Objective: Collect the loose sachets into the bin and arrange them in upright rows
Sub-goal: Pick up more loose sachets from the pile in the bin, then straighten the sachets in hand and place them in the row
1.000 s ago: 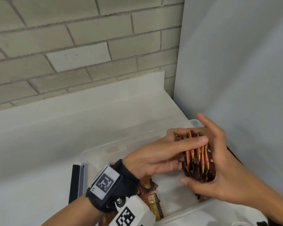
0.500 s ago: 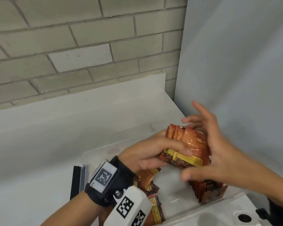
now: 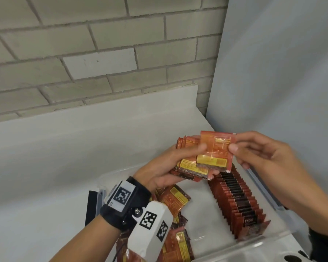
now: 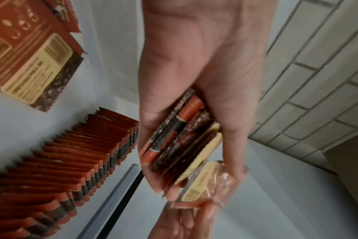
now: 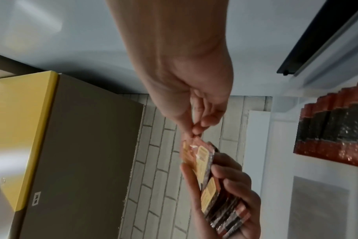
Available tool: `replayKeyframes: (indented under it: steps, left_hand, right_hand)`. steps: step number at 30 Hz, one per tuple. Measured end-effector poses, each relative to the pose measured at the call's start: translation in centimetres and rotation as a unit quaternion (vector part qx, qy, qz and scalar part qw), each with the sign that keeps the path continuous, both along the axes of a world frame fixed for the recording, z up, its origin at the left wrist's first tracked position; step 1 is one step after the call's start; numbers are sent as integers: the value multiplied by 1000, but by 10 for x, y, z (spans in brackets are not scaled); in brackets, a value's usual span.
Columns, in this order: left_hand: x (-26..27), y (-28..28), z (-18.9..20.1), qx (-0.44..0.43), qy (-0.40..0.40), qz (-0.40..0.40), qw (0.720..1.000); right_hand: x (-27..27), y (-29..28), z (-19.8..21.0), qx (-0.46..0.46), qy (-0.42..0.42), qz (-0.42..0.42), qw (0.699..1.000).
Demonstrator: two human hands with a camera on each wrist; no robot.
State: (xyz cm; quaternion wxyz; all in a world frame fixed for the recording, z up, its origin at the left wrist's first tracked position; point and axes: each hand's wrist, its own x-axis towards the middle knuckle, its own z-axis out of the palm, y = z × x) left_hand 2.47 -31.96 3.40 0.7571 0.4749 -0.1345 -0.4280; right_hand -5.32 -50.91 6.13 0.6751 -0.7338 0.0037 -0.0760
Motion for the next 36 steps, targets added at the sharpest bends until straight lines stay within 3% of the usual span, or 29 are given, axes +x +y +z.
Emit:
replayKeyframes:
  steps: [5,11,14,17,20,28,33,36]
  left_hand:
    - [3,1,-6,-26,49,-11,998]
    - [6,2,-11,-21,14,-32,999]
    - [8,2,-13,-32,4,6,999]
    - [9,2,-13,-38,0,59,998]
    - [10,1,-12,-44,-9,89,995]
    - [7,3,-7,-14,-24,129,991]
    - [12,11,8,55,-44,152,986]
    - [18,26,21,133,-77,143,978]
  right_hand:
    - [-9,-4,13,-38,-94,4,995]
    - [-10,-11,-3,-83,-122,72,986]
    - [-8,-10,-4,-68,-56,48,995]
    - [-5,-9,-2,53,52,6,997]
    - [-4,-1,1,105,139,76,982]
    - [7,18,3,128,163,28,978]
    - [13,0,20,55,150,0,987]
    - [18,-15,29,-106,142,5,984]
